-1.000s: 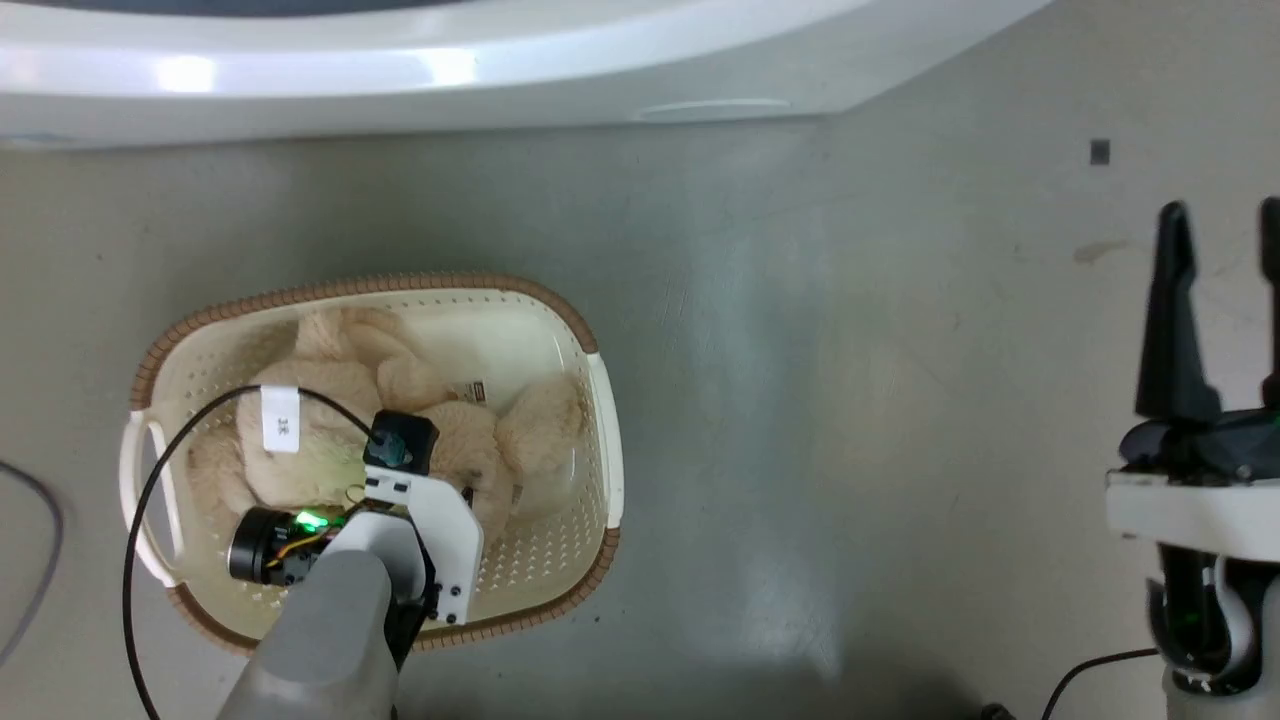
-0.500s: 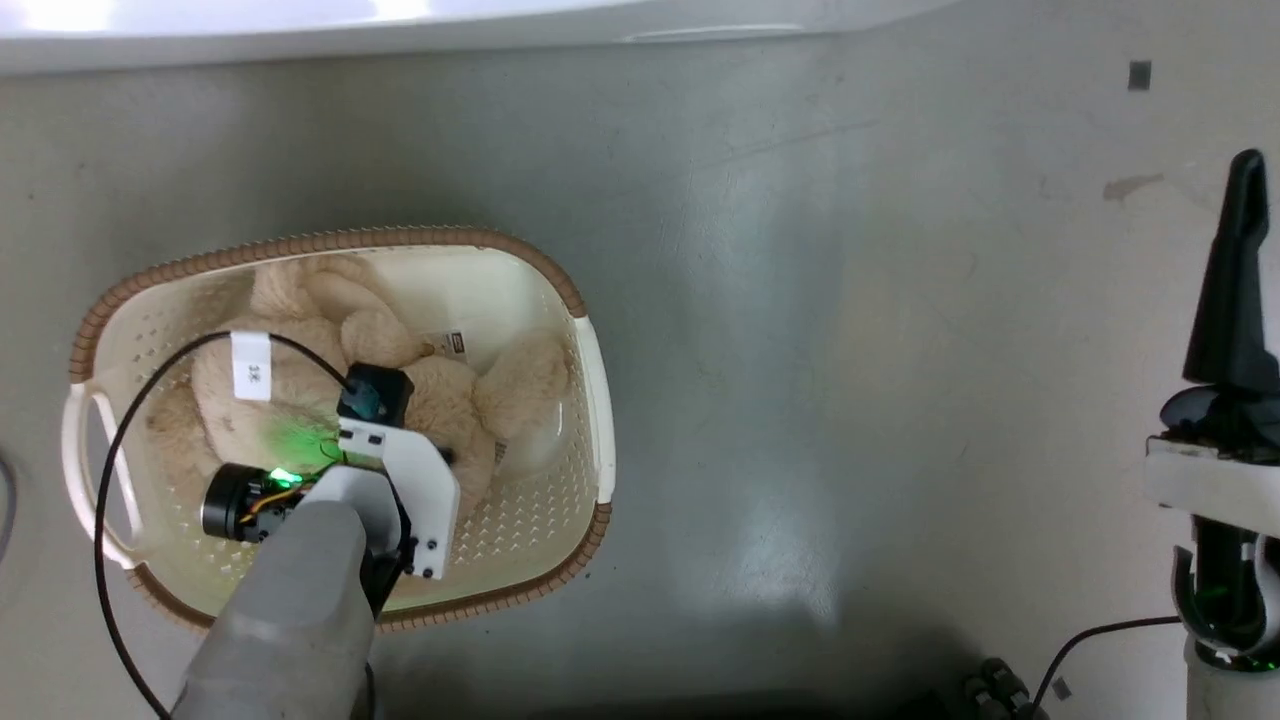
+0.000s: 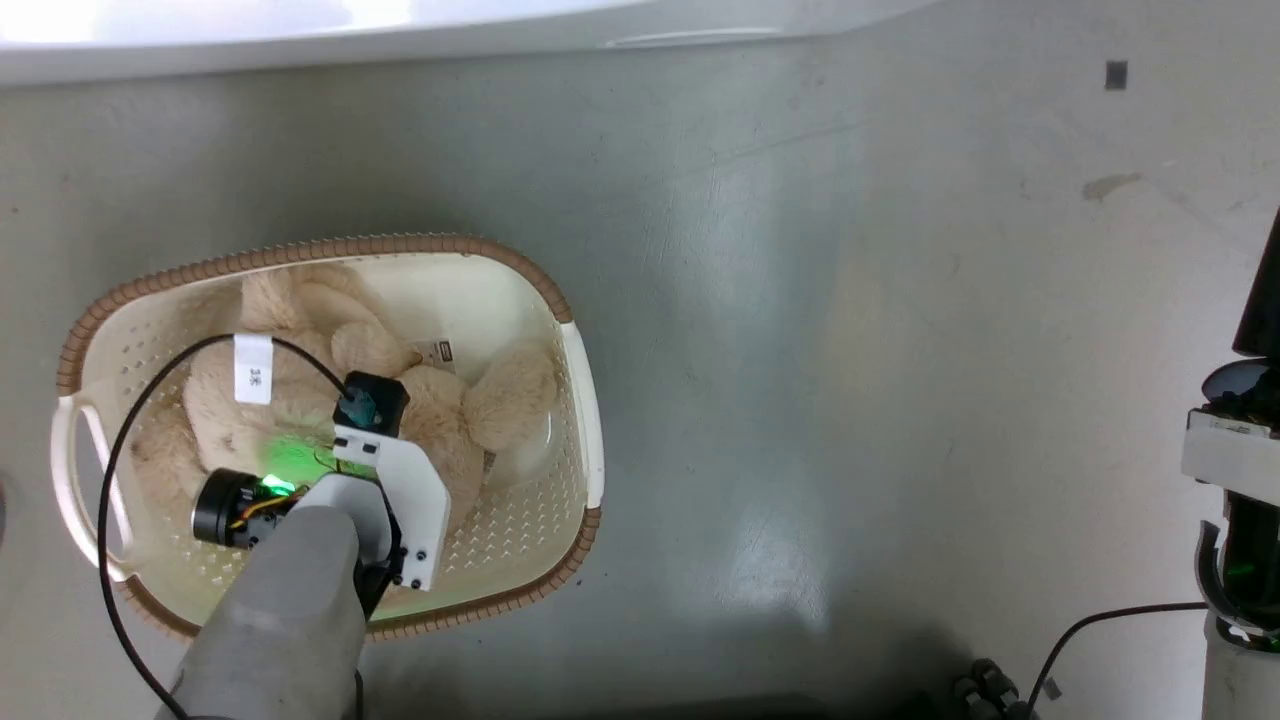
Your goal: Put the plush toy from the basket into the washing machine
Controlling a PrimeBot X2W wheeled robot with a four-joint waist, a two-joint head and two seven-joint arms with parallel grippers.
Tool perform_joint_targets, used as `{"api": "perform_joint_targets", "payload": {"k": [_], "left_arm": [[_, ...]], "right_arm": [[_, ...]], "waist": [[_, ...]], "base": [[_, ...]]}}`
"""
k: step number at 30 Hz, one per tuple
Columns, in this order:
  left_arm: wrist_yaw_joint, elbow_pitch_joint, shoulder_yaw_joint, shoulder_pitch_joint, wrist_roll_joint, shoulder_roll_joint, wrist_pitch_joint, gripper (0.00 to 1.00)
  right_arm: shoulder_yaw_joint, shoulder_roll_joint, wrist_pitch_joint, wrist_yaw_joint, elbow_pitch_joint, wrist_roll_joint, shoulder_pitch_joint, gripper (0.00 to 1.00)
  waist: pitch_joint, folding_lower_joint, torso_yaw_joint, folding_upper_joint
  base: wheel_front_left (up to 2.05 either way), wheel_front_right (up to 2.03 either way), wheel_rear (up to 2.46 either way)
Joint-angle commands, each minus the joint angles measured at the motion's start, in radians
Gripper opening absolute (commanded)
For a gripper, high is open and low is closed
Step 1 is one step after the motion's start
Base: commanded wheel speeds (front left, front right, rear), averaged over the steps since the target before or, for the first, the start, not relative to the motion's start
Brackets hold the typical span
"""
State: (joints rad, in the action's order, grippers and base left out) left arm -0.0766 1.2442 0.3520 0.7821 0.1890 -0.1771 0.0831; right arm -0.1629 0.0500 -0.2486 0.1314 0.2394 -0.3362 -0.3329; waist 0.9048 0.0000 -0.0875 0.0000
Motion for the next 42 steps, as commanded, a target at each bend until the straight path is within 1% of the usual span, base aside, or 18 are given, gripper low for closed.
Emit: {"api": "perform_joint_targets", "payload": {"k": [1,4,14,25,31,32,38,42], "left_arm": [[-0.009,0.040,0.012,0.015,0.016,0.005,-0.013,0.00],[-0.019,0.047,0.028,0.006,0.014,0.018,-0.045,0.00],[-0.042,0.047,0.057,-0.070,0.031,0.056,-0.152,0.00],[-0.052,0.047,0.092,-0.174,0.050,0.079,-0.288,0.00],[-0.053,0.030,0.100,-0.220,0.067,0.090,-0.331,0.00],[-0.053,0.030,0.100,-0.220,0.067,0.090,-0.331,0.00],[-0.053,-0.039,0.106,-0.260,0.073,0.093,-0.344,0.00],[-0.042,-0.144,0.098,-0.293,0.071,0.083,-0.344,0.00]], "right_arm": [[-0.009,0.000,-0.012,-0.001,0.003,-0.010,-0.017,1.00],[-0.009,0.000,-0.013,-0.001,-0.011,-0.009,-0.005,1.00],[-0.012,0.000,-0.013,-0.001,-0.064,0.005,0.065,1.00],[-0.008,0.000,-0.013,-0.001,-0.107,0.013,0.169,1.00],[-0.004,0.000,-0.013,-0.001,-0.125,0.021,0.237,1.00],[-0.004,0.000,-0.013,-0.001,-0.125,0.021,0.237,1.00],[-0.008,0.000,-0.013,-0.001,-0.139,0.018,0.293,1.00],[-0.009,0.000,-0.013,-0.001,-0.145,0.014,0.326,1.00]], "waist": [[-0.017,0.0000,0.004,0.0000],[-0.065,0.0000,0.009,0.0000],[-0.274,0.0000,0.042,0.0000],[-0.499,0.0000,0.084,0.0000],[-0.611,0.0000,0.111,0.0000],[-0.611,0.0000,0.111,0.0000],[-0.701,0.0000,0.129,0.0000],[-0.744,0.0000,0.136,0.0000]], "base": [[0.00,0.00,0.00],[0.00,0.00,0.00],[0.00,0.00,0.00],[0.00,0.00,0.00],[0.00,0.00,0.00],[0.00,0.00,0.00],[0.00,0.00,0.00],[0.00,0.00,0.00]]}}
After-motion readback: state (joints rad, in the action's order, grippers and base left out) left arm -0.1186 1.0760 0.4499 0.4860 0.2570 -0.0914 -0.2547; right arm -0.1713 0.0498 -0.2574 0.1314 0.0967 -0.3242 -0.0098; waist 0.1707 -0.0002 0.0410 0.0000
